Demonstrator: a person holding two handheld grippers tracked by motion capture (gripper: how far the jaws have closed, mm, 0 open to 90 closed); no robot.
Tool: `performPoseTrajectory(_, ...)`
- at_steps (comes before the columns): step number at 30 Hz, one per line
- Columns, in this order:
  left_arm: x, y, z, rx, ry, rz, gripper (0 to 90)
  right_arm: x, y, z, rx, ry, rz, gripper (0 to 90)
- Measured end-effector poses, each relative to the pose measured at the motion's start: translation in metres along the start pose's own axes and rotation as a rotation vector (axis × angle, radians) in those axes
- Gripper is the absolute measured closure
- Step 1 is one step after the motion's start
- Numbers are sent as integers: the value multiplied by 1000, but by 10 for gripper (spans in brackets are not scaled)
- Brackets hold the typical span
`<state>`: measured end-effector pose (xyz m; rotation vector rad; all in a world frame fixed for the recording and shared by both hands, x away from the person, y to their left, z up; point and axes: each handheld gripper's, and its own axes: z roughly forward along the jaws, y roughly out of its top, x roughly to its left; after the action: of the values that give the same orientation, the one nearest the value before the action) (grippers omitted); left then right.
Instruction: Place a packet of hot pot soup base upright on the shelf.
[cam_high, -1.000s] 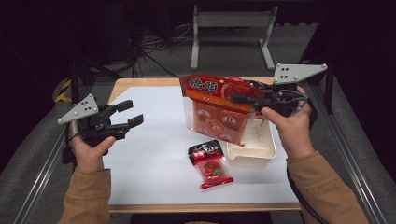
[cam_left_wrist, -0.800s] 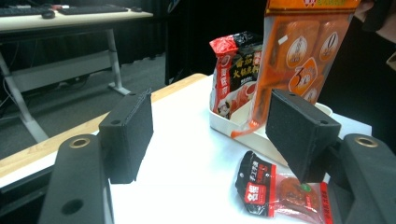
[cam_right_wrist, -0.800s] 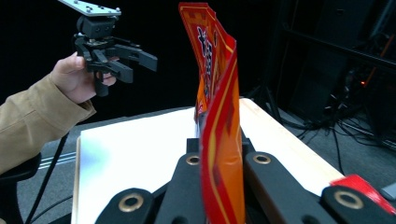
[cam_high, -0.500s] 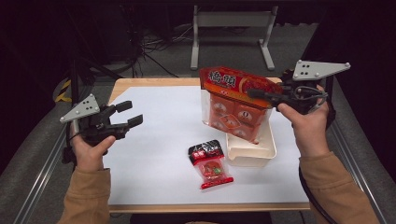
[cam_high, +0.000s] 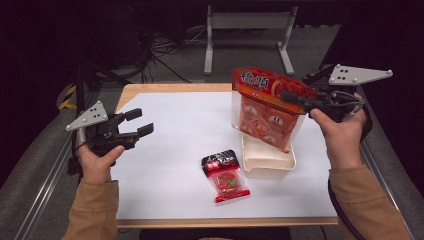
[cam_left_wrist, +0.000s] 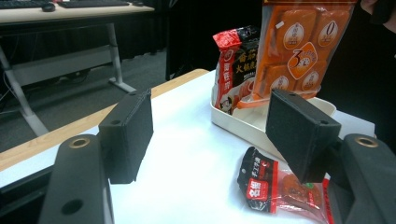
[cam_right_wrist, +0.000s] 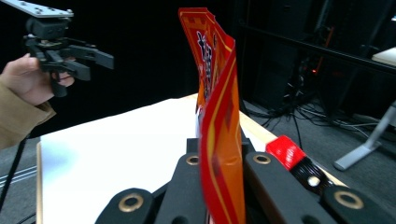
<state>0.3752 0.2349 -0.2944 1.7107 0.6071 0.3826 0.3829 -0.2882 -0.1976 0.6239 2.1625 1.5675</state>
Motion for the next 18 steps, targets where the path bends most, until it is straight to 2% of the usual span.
performPoseTrajectory(7,0,0,0,3,-1,-2,330,-7,-9,-4,-4,-41,34,900)
performPoseTrajectory(18,0,-2,2,10,-2,-3,330,-14,-25,0,-4,-66,76,900)
